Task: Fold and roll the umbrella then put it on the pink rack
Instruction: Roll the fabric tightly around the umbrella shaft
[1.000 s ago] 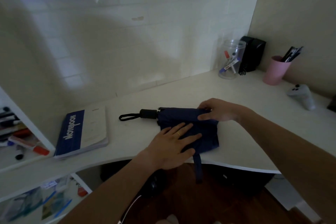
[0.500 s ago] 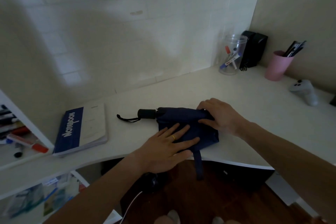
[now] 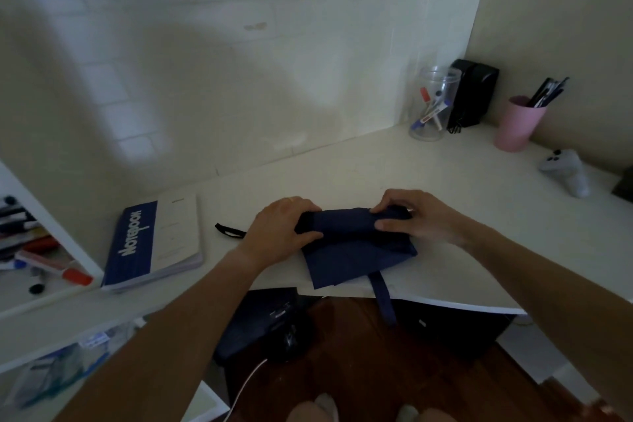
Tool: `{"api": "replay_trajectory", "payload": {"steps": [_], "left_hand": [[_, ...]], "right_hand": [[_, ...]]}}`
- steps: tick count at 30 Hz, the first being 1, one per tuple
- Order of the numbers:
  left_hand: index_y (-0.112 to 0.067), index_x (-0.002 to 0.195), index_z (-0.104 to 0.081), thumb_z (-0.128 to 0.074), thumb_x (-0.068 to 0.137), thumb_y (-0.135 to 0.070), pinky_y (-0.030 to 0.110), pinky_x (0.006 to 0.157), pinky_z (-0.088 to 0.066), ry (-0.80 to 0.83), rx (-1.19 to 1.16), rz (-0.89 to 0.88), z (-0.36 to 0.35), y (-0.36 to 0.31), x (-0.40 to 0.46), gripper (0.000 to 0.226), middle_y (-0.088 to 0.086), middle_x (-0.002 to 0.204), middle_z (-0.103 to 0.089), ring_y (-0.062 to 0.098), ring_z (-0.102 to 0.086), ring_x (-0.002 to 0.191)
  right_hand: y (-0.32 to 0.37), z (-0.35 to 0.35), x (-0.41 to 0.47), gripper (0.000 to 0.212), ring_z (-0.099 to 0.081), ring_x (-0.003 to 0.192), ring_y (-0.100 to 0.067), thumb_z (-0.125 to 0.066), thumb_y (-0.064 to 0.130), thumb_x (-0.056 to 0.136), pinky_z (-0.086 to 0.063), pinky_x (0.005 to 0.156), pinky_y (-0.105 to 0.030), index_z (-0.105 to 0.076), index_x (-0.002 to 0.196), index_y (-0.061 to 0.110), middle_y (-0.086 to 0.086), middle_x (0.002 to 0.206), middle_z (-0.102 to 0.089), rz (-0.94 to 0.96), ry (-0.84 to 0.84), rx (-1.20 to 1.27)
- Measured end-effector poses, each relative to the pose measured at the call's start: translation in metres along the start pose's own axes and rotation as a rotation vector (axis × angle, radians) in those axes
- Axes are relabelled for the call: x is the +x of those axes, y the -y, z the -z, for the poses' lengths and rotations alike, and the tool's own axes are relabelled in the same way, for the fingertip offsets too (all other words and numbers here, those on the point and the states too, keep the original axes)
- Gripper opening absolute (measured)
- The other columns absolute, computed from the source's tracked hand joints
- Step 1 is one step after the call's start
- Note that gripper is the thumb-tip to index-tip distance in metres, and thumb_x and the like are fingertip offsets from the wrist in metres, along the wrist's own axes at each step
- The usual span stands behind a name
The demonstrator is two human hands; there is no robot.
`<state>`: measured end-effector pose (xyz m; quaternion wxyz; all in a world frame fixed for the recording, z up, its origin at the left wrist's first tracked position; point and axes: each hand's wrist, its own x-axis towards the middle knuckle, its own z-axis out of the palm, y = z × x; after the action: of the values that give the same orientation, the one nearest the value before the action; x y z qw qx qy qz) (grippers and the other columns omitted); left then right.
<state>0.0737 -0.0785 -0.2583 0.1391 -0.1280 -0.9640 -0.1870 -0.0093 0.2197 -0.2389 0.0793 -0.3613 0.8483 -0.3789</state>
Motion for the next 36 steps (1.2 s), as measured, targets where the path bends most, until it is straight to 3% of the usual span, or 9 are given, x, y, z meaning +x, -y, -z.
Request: {"api": "replay_trajectory", "payload": {"steps": [3, 6, 10, 14, 23, 26, 29, 33, 36], "left_hand": [[-0.025, 0.116, -0.067, -0.083, 0.079, -0.038, 0.039, 0.089, -0.053, -0.08, -0.114, 0.014, -0.005, 0.001, -0.005, 0.042, -0.008, 0.11, -0.068, 0.012, -0.062, 0.101], [-0.028, 0.117, -0.066, -0.088, 0.073, -0.039, 0.036, 0.092, -0.053, -0.065, -0.187, 0.071, -0.003, 0.001, -0.006, 0.051, -0.012, 0.113, -0.068, 0.008, -0.062, 0.103], [-0.037, 0.119, -0.067, -0.085, 0.07, -0.053, 0.035, 0.096, -0.054, 0.012, -0.261, 0.157, 0.007, 0.013, -0.012, 0.054, -0.019, 0.113, -0.07, 0.003, -0.064, 0.106], [-0.038, 0.11, -0.071, -0.087, 0.072, -0.041, 0.037, 0.091, -0.056, -0.053, -0.321, 0.159, 0.006, 0.012, -0.02, 0.041, -0.019, 0.104, -0.073, 0.001, -0.067, 0.098], [-0.023, 0.105, -0.071, -0.089, 0.074, -0.019, 0.042, 0.083, -0.057, -0.213, -0.305, 0.012, -0.008, 0.005, -0.021, 0.036, -0.007, 0.102, -0.072, 0.01, -0.068, 0.094], [-0.033, 0.109, -0.063, -0.086, 0.077, -0.03, 0.041, 0.08, -0.058, -0.106, -0.268, 0.07, -0.001, 0.001, -0.021, 0.04, -0.014, 0.102, -0.071, 0.006, -0.067, 0.091], [-0.042, 0.123, -0.057, -0.083, 0.076, -0.046, 0.03, 0.09, -0.055, 0.021, -0.286, 0.104, 0.007, -0.001, -0.025, 0.054, -0.02, 0.114, -0.069, 0.001, -0.065, 0.102], [-0.031, 0.12, -0.07, -0.084, 0.08, -0.038, 0.026, 0.094, -0.053, -0.08, -0.308, 0.083, 0.003, -0.006, -0.032, 0.043, -0.018, 0.111, -0.071, -0.003, -0.064, 0.104], [-0.026, 0.107, -0.073, -0.089, 0.075, -0.029, 0.032, 0.087, -0.055, -0.175, -0.331, 0.065, -0.005, -0.008, -0.035, 0.036, -0.014, 0.106, -0.073, 0.002, -0.067, 0.098]], "right_hand": [[-0.004, 0.004, -0.002, 0.034, -0.069, 0.103, -0.011, -0.082, 0.02, 0.082, -0.055, 0.091, -0.033, -0.067, 0.112, 0.026, 0.005, 0.106, -0.075, -0.023, 0.005, 0.136], [-0.01, -0.003, -0.005, 0.047, -0.069, 0.104, -0.006, -0.086, 0.024, 0.078, -0.056, 0.093, -0.032, -0.068, 0.121, 0.027, 0.007, 0.11, -0.075, 0.004, -0.074, 0.0], [-0.014, -0.01, -0.011, 0.04, -0.066, 0.103, -0.001, -0.085, 0.022, 0.079, -0.055, 0.09, -0.029, -0.071, 0.117, 0.024, 0.01, 0.11, -0.072, 0.176, -0.154, -0.131], [-0.015, -0.012, -0.013, 0.037, -0.067, 0.101, -0.007, -0.083, 0.018, 0.081, -0.055, 0.087, -0.035, -0.068, 0.115, 0.023, 0.008, 0.109, -0.07, 0.228, -0.173, -0.158], [-0.01, 0.007, -0.02, 0.024, -0.069, 0.103, -0.014, -0.076, 0.012, 0.087, -0.055, 0.096, -0.035, -0.071, 0.107, 0.023, 0.006, 0.107, -0.074, 0.041, 0.02, 0.143], [-0.01, 0.002, -0.022, 0.024, -0.07, 0.098, -0.013, -0.078, 0.006, 0.084, -0.056, 0.092, -0.035, -0.072, 0.103, 0.021, 0.007, 0.103, -0.074, 0.085, -0.066, 0.067], [-0.014, -0.005, -0.024, 0.027, -0.068, 0.099, -0.013, -0.08, 0.003, 0.081, -0.055, 0.086, -0.032, -0.07, 0.102, 0.017, 0.004, 0.106, -0.071, 0.218, -0.15, -0.094], [-0.013, -0.01, -0.031, 0.032, -0.061, 0.095, -0.006, -0.082, 0.001, 0.076, -0.042, 0.077, -0.013, -0.067, 0.099, 0.019, 0.003, 0.108, -0.062, 0.286, -0.175, -0.248], [-0.005, -0.003, -0.038, 0.024, -0.064, 0.101, -0.012, -0.083, 0.009, 0.079, -0.049, 0.086, -0.021, -0.071, 0.094, 0.023, 0.002, 0.111, -0.063, 0.22, -0.118, -0.122]]}}
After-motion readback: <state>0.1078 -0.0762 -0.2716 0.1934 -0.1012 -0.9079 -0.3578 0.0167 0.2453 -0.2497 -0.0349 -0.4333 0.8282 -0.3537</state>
